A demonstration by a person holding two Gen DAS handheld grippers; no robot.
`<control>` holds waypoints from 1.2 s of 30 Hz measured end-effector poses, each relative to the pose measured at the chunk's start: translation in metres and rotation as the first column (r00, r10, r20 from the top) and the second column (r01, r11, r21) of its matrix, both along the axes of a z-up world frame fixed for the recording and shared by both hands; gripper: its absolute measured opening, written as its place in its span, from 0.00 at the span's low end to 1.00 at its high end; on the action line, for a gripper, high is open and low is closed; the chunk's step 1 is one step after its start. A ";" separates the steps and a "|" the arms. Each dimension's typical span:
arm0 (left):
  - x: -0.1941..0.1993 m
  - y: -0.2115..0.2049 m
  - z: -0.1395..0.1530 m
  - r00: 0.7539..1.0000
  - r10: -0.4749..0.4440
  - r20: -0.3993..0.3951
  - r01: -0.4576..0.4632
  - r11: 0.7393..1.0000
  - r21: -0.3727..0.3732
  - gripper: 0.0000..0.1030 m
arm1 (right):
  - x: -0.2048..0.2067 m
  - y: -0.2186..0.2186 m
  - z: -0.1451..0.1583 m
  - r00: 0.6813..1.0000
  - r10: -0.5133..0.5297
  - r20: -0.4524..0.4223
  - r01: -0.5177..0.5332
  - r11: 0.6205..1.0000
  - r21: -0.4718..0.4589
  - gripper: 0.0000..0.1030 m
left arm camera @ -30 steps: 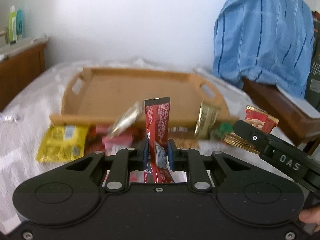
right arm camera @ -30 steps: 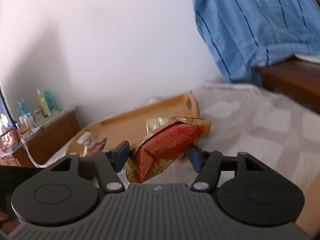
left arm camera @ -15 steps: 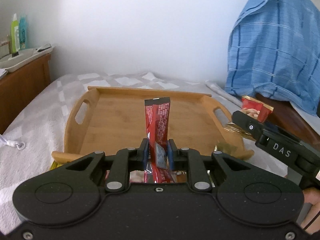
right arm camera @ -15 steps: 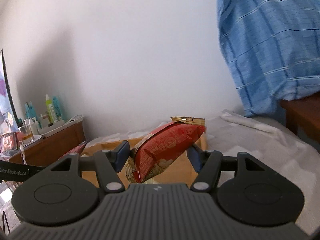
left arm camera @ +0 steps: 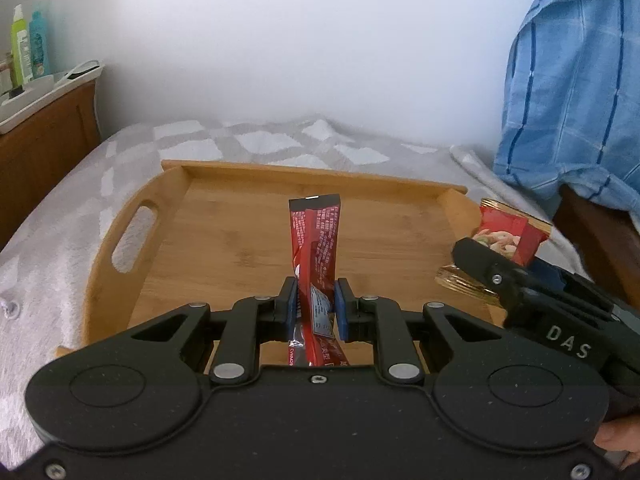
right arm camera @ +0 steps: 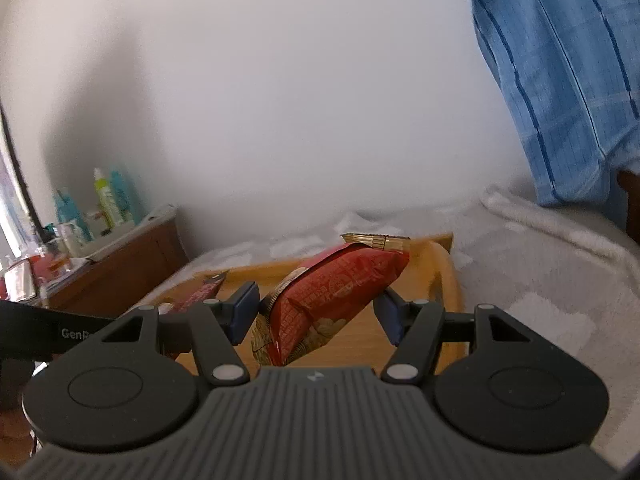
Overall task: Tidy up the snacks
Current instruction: 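Carry the red bar with the left tool onto the tray while the right tool sets the nut bag there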
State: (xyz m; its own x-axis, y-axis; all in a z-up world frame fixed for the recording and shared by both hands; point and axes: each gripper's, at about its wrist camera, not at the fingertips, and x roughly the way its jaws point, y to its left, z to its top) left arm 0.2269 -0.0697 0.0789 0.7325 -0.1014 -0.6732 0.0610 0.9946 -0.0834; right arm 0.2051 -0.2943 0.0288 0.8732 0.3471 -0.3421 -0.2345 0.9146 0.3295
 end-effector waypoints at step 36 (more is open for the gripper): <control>0.031 -0.001 -0.037 0.996 0.045 -0.080 -0.039 0.996 0.075 0.21 | 0.029 0.014 -0.014 0.986 0.018 -0.167 -0.033 0.996 -0.087 0.67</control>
State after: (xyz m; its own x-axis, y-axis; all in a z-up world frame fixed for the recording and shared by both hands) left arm 0.2584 -0.0704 0.0422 0.6773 -0.0199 -0.7354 0.0147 0.9998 -0.0135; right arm 0.2346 -0.2804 0.0144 0.7927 0.3305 -0.5123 -0.2072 0.9363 0.2835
